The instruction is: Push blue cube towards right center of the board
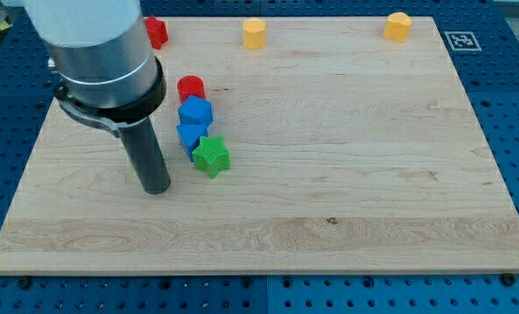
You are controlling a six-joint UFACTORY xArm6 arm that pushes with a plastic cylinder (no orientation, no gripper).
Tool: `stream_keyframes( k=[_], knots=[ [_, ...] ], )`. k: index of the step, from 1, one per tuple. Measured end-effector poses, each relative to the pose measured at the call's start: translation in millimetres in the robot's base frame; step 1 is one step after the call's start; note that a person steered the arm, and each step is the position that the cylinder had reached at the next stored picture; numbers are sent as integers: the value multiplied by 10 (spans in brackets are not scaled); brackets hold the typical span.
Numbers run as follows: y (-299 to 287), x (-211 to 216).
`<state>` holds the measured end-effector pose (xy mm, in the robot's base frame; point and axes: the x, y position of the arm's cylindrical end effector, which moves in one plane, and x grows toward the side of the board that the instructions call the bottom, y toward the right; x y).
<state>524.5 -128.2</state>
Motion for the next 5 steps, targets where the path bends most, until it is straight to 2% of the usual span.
stream_keyframes(
  k=[4, 5],
  knots=[
    [-586, -541],
    [-590, -542]
  ],
)
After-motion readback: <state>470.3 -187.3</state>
